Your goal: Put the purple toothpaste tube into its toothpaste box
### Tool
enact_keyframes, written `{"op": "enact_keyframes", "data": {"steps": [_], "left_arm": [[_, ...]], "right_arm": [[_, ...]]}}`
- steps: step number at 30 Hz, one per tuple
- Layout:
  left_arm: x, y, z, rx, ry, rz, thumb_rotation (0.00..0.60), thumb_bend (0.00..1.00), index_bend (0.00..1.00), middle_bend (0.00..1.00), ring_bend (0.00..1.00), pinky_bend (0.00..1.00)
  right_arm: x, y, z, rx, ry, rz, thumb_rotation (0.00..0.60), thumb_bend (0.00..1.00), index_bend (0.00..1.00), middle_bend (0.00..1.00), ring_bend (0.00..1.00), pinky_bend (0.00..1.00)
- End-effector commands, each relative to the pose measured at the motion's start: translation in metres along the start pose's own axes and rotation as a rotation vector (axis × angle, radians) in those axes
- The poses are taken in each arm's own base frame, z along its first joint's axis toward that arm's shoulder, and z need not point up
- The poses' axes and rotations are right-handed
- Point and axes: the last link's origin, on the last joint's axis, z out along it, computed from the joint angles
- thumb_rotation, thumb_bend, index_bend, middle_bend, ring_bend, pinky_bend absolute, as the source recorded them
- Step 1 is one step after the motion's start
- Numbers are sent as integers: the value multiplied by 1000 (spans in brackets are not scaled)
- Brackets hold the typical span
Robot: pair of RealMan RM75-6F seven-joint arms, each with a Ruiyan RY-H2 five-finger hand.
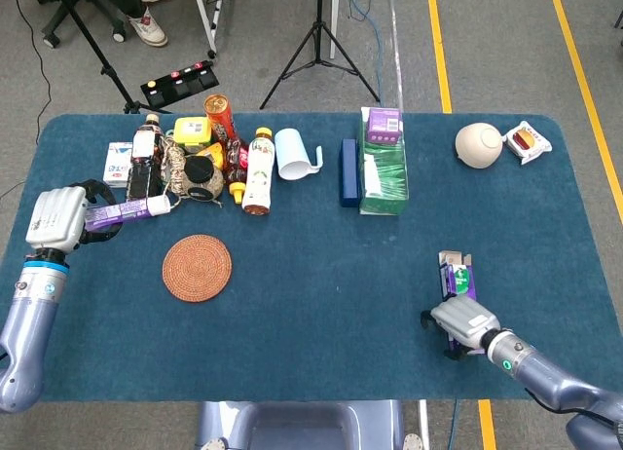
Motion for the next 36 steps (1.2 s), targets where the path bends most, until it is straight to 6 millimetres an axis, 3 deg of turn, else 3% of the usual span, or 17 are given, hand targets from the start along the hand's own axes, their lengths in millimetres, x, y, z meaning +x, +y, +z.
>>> {"op": "enact_keyframes", "data": {"steps": [1,5,12,17,27,36], "left_arm": [[0,0,0,1,0,-1,600,272,581,415,394,623],[1,-1,0,3,0,-2,600,273,581,415,394,623],[-1,-3,-1,9,-6,-1,600,272,581,415,394,623],[0,-4,-1,8,-3,0,600,273,581,415,394,623],[-1,-8,0,16,-6,-2,600,273,581,415,394,623],[-1,-8,-1,13,-6,-3,600,272,582,416,394,623]], "right_arm": [[-1,14,-7,-33,4,-23,600,321,350,497,454,215],[3,26,-15,-61,10,-20,600,331,363,515,454,215],[9,9,-18,37,107,42,600,330,364,492,456,217],[22,14,-17,46,168,43,600,335,364,488,477,238],[40,64,-9,-136,198,45,600,362,364,488,474,239],[36,104,-1,-284,158,88,600,534,370,488,467,241]]}}
